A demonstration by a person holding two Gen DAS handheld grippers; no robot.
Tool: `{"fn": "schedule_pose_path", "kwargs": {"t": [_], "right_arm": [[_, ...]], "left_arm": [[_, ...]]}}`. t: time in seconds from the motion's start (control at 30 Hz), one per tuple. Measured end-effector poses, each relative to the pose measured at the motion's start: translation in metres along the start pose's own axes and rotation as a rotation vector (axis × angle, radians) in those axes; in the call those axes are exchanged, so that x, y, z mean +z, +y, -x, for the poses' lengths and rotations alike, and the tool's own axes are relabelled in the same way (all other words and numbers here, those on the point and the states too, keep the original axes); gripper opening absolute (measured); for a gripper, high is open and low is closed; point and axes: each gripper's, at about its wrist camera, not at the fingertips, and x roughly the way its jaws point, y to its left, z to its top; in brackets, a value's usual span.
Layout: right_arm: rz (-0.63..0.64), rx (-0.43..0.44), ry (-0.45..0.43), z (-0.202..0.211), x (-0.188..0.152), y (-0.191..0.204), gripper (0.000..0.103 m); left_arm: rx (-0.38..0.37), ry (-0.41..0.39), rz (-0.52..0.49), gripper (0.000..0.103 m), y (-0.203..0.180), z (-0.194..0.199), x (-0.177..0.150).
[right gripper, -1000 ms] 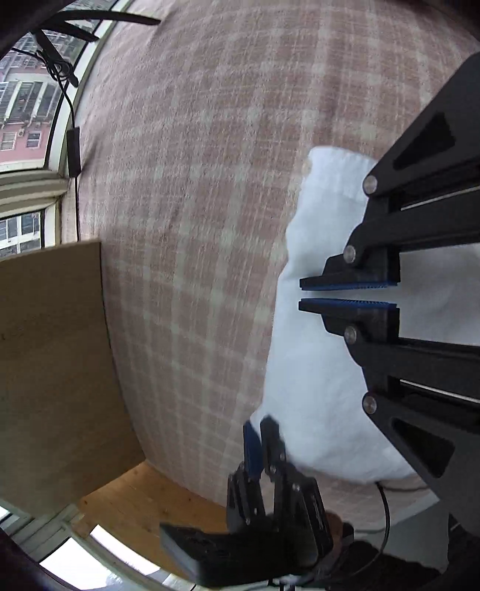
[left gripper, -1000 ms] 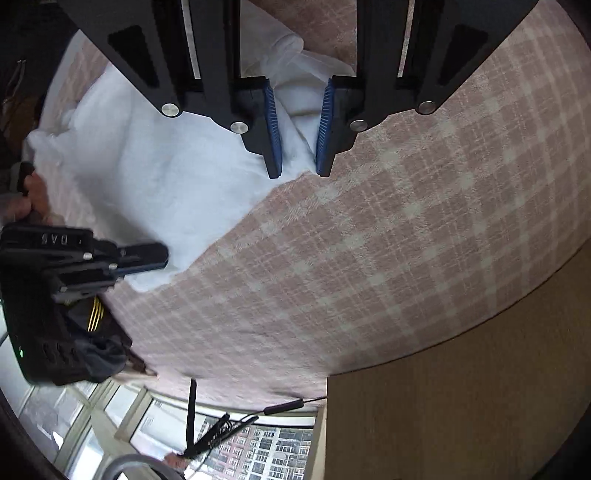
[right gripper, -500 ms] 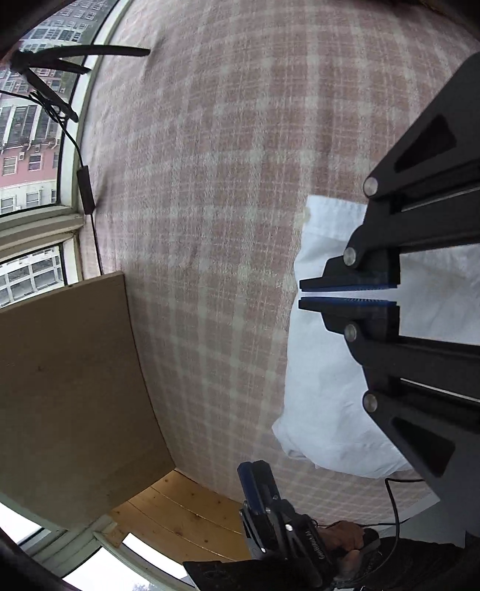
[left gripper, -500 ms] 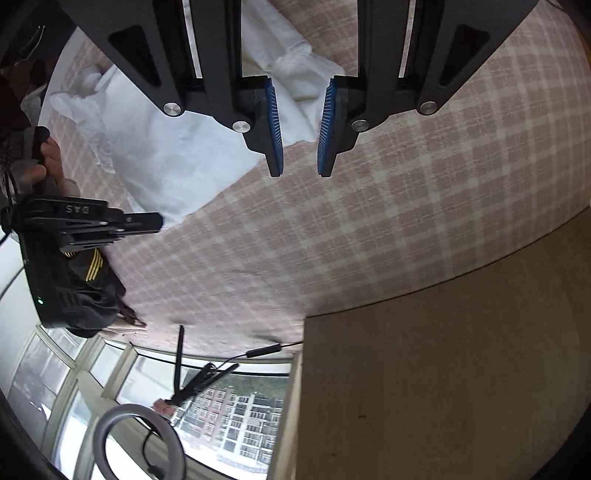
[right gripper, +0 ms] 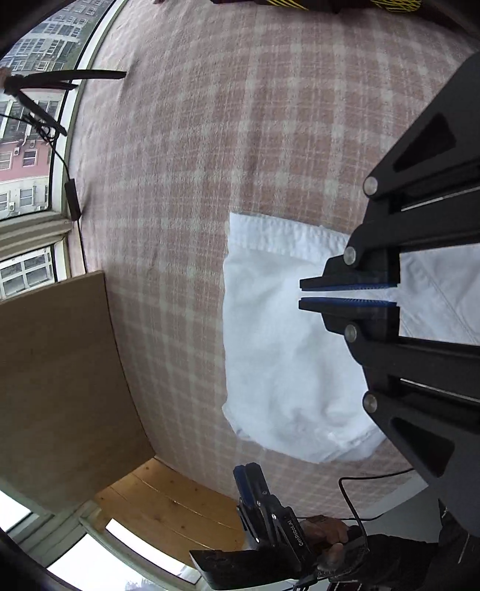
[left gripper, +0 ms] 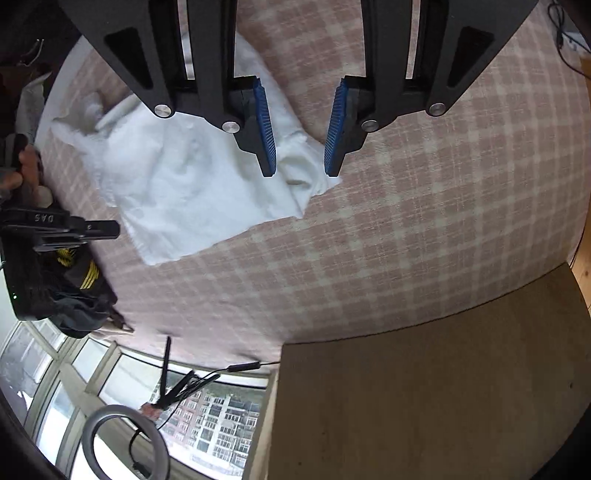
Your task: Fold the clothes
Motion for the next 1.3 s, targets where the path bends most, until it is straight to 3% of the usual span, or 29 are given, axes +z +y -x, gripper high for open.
{"fn": "schedule_pose_path", "kwargs": {"t": [0.13,0.23,0.3,0.4,0.47,0.53,0.57,0.6,0.63,0.67,0.73,0.8,1.0,1.2,1.3], "right_arm": [[0.058,0.019,0.058,-0.011,-0.016,0.017,0.004],[0.070,0.016,0.110,-0.019,-0.033,0.014,0.004],[0.079,0.013,0.145,-0.024,-0.044,0.013,0.004],[0.074,0.007,0.200,-0.023,-0.056,0.007,0.004],[0.041,-0.009,0.144,-0.010,-0.050,-0.006,0.005],[0.008,-0.025,0.087,0.004,-0.043,-0.018,0.026],[-0.008,-0.033,0.058,0.010,-0.040,-0.024,0.051],[-0.024,-0.041,0.030,0.017,-0.037,-0.030,0.066],[-0.041,-0.048,0.003,0.023,-0.033,-0.036,0.067],[-0.053,-0.043,-0.008,0.017,-0.025,-0.042,0.067],[-0.085,-0.025,-0.001,0.004,-0.013,-0.052,0.067],[-0.123,0.000,0.031,-0.011,-0.006,-0.061,0.067],[-0.049,-0.022,0.044,-0.038,-0.004,-0.047,0.069],[0.087,-0.083,0.010,-0.042,-0.009,-0.025,0.070],[0.132,-0.043,0.004,-0.045,-0.018,-0.019,0.069]], "left_arm": [[-0.052,0.011,-0.108,0.031,-0.042,-0.012,-0.008],[0.002,0.099,-0.135,0.032,-0.047,-0.042,-0.027],[0.024,0.136,-0.115,0.032,-0.040,-0.051,-0.043],[0.031,0.119,-0.032,0.035,-0.026,-0.031,-0.053],[0.029,0.101,0.043,0.037,-0.015,-0.015,-0.054],[0.009,0.077,0.131,0.041,-0.004,-0.001,-0.054],[-0.006,0.061,0.182,0.046,0.000,0.003,-0.052],[-0.020,0.045,0.232,0.051,0.005,0.007,-0.050],[-0.032,0.031,0.282,0.060,0.009,0.010,-0.048],[-0.044,0.024,0.329,0.063,0.012,0.008,-0.045],[-0.092,0.024,0.418,0.063,0.019,0.000,-0.041],[-0.094,0.041,0.460,0.063,0.020,-0.010,-0.036],[0.035,0.134,0.384,0.064,0.002,-0.045,-0.029],[0.077,0.173,0.371,0.067,-0.007,-0.066,-0.035],[0.094,0.176,0.344,0.068,-0.016,-0.068,-0.034]]}}
